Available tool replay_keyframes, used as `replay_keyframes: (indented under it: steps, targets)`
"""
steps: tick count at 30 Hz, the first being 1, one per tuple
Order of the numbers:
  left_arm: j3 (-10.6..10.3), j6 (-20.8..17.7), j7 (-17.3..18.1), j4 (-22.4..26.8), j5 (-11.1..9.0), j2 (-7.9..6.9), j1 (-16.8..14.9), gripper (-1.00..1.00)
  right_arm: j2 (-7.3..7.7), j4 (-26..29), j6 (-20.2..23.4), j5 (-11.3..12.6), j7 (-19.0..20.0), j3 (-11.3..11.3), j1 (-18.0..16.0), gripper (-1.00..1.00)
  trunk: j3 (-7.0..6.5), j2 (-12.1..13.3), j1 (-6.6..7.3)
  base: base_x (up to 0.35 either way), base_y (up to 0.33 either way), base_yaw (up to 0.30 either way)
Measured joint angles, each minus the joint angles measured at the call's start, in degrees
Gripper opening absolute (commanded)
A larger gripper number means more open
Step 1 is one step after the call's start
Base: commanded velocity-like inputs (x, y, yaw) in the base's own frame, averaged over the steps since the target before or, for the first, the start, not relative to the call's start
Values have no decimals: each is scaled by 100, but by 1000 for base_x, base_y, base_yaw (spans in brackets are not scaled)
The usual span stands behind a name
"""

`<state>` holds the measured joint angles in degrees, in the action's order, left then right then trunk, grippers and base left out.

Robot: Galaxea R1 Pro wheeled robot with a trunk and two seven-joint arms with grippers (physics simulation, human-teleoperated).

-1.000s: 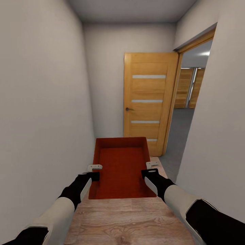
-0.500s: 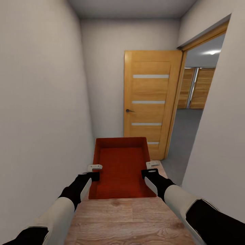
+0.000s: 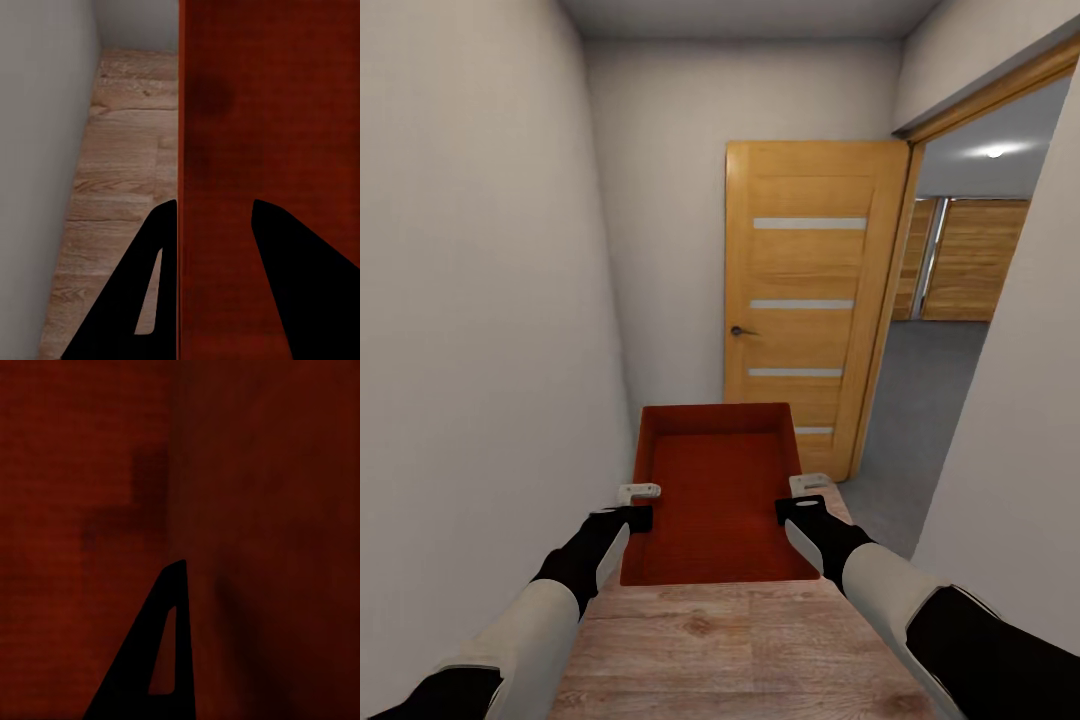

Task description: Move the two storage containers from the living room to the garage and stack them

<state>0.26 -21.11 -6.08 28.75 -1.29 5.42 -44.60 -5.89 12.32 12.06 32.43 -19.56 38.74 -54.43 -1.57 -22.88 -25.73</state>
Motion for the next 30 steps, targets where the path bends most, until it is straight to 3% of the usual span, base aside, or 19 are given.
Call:
replay_keyframes:
  steps: [30]
  targets:
    - [6, -1, 6, 1, 10, 0, 0, -100, -1, 0, 0, -3, 0, -4, 0, -100, 0, 0, 0, 321, 0, 0]
